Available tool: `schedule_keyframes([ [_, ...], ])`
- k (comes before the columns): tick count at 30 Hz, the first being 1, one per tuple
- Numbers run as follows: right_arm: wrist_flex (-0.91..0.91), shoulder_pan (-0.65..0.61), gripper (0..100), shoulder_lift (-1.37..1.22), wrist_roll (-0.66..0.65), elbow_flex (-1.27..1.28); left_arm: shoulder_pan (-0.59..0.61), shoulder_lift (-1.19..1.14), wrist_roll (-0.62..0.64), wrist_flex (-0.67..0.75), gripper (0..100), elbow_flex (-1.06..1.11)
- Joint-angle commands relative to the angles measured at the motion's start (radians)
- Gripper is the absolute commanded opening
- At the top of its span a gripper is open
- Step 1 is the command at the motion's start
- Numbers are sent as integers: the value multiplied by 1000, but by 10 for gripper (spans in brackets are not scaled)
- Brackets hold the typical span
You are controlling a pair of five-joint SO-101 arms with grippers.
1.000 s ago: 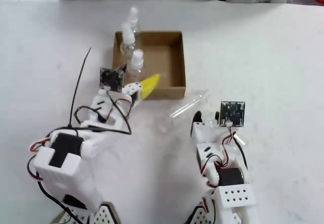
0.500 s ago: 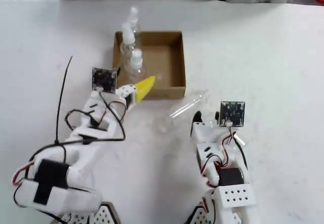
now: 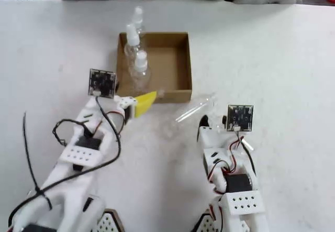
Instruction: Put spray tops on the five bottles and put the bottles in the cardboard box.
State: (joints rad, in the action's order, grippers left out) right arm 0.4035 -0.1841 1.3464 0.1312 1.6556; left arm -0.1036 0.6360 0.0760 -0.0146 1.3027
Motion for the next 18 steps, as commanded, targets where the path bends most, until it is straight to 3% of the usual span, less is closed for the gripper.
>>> schedule_keyframes([
  [1,-21,2,176,10,-11,-9,28,153,15,-184,395,-11],
  [4,-21,2,176,10,-11,-9,85,252,17,-302,366,-20],
  [10,-21,2,176,10,-40,-9,205,357,11,-600,158,-123],
  [14,-16,2,176,10,-64,-8,205,308,14,-753,225,-183],
  [18,-15,2,176,10,-66,-8,211,154,83,-796,311,-226],
])
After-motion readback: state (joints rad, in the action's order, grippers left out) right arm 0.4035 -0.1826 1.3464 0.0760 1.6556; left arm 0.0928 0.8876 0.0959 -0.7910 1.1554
